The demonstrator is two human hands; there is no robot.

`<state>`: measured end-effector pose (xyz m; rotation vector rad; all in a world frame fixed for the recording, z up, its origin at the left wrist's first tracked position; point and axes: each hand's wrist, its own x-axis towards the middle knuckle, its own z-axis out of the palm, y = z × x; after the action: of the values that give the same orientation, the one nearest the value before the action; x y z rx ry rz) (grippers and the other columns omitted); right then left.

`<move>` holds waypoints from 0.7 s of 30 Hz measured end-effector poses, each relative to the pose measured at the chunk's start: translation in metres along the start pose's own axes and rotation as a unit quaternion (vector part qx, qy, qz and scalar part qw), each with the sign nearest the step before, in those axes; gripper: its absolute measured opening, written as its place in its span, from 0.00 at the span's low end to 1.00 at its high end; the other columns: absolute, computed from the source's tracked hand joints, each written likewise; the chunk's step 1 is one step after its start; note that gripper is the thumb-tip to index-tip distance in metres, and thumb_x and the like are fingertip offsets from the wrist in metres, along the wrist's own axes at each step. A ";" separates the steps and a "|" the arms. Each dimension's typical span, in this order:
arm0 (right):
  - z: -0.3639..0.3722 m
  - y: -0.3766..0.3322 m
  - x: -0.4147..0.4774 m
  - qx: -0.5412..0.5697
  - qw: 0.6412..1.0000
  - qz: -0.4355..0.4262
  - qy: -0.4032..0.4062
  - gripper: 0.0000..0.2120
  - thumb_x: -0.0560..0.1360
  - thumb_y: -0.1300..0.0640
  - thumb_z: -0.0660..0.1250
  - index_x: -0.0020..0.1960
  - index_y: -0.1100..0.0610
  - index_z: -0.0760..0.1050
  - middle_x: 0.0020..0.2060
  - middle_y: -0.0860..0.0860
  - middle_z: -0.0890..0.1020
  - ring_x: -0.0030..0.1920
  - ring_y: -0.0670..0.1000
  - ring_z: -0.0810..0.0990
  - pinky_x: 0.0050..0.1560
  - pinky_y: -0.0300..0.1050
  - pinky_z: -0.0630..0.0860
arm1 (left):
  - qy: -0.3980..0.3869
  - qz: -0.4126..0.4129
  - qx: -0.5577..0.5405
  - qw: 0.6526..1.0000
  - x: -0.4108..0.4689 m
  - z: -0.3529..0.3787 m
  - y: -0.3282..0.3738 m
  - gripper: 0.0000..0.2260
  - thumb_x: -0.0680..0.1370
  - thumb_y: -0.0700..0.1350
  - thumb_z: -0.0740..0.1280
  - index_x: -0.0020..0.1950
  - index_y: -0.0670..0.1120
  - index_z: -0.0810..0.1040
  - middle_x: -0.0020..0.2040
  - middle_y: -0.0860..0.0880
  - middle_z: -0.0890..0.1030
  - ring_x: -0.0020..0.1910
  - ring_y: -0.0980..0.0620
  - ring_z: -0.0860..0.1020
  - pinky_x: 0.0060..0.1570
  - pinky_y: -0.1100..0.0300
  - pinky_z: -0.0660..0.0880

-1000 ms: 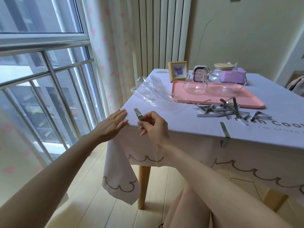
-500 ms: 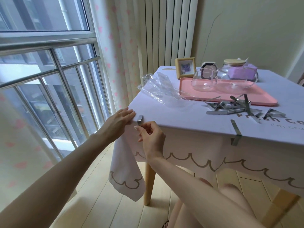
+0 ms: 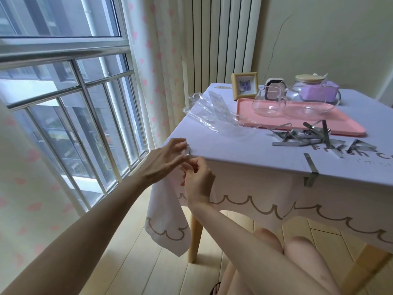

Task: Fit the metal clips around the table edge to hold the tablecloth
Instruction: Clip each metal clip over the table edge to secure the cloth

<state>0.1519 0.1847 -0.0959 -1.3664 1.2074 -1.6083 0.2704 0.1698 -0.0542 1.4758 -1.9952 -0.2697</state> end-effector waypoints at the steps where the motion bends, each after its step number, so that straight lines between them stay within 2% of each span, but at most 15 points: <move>1: 0.000 0.001 -0.001 -0.002 1.000 -0.007 -0.001 0.06 0.75 0.58 0.68 0.40 0.57 0.75 0.28 0.44 0.76 0.31 0.54 0.76 0.36 0.58 0.78 | -0.007 0.013 0.019 1.000 0.001 -0.001 0.000 0.32 0.70 0.69 0.51 0.68 0.54 0.69 0.67 0.59 0.71 0.64 0.61 0.70 0.58 0.59 0.67; 2: -0.001 0.002 -0.003 -0.002 1.000 -0.012 -0.004 0.06 0.75 0.58 0.68 0.40 0.56 0.75 0.29 0.44 0.77 0.31 0.53 0.77 0.37 0.57 0.78 | -0.013 0.027 0.038 0.999 0.001 -0.001 0.001 0.32 0.70 0.68 0.51 0.68 0.55 0.70 0.69 0.59 0.69 0.67 0.62 0.66 0.61 0.59 0.66; 4: -0.006 0.004 -0.006 -0.008 0.999 -0.040 -0.033 0.04 0.74 0.60 0.69 0.41 0.54 0.76 0.32 0.43 0.78 0.33 0.50 0.78 0.40 0.53 0.79 | -0.022 0.040 0.062 0.997 0.002 -0.004 0.001 0.32 0.70 0.68 0.49 0.69 0.55 0.70 0.69 0.62 0.66 0.68 0.65 0.60 0.62 0.60 0.64; 6: -0.017 0.010 -0.005 -0.055 0.986 -0.142 -0.067 0.06 0.71 0.62 0.71 0.46 0.56 0.77 0.37 0.46 0.80 0.37 0.47 0.78 0.42 0.46 0.78 | -0.025 0.036 0.071 0.997 0.003 -0.006 -0.001 0.32 0.70 0.68 0.48 0.69 0.56 0.69 0.69 0.61 0.67 0.68 0.65 0.60 0.57 0.60 0.64; 9: -0.032 0.023 0.009 -0.205 0.916 -0.335 -0.077 0.13 0.67 0.63 0.73 0.51 0.57 0.77 0.48 0.50 0.81 0.46 0.49 0.77 0.43 0.41 0.75 | -0.027 0.041 0.076 0.996 0.005 -0.007 -0.005 0.30 0.72 0.67 0.45 0.68 0.57 0.70 0.68 0.59 0.70 0.70 0.62 0.62 0.52 0.60 0.65; 12: -0.038 0.026 0.027 -0.295 0.839 -0.449 -0.083 0.10 0.71 0.62 0.68 0.52 0.57 0.78 0.53 0.51 0.81 0.48 0.54 0.78 0.39 0.45 0.78 | -0.042 0.046 0.086 0.994 0.006 -0.008 -0.008 0.33 0.71 0.72 0.47 0.68 0.58 0.69 0.69 0.59 0.70 0.68 0.65 0.61 0.57 0.56 0.68; 14: -0.037 0.026 0.034 -0.330 0.806 -0.486 -0.070 0.07 0.74 0.60 0.65 0.51 0.57 0.79 0.51 0.52 0.81 0.46 0.55 0.77 0.37 0.47 0.76 | -0.060 0.061 0.098 0.992 0.006 -0.010 -0.009 0.39 0.67 0.77 0.47 0.70 0.58 0.67 0.70 0.57 0.69 0.67 0.66 0.59 0.61 0.56 0.68; 17: -0.035 0.025 0.038 -0.376 0.758 -0.532 -0.043 0.04 0.76 0.59 0.67 0.49 0.55 0.79 0.50 0.53 0.81 0.44 0.54 0.73 0.38 0.49 0.72 | -0.081 0.095 0.118 0.985 0.009 -0.015 -0.012 0.40 0.66 0.77 0.52 0.71 0.56 0.65 0.70 0.57 0.69 0.68 0.64 0.59 0.61 0.55 0.69; 21: -0.040 0.017 0.049 -0.370 0.737 -0.566 -0.015 0.02 0.74 0.58 0.69 0.46 0.53 0.80 0.49 0.53 0.81 0.45 0.53 0.73 0.44 0.47 0.67 | -0.082 0.083 0.112 0.987 0.009 -0.018 -0.009 0.39 0.65 0.77 0.53 0.70 0.57 0.67 0.68 0.56 0.72 0.69 0.58 0.66 0.58 0.53 0.71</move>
<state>0.1015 0.1430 -0.0963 -3.0567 1.0415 -1.8333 0.2869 0.1619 -0.0416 1.4500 -2.3294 -0.1011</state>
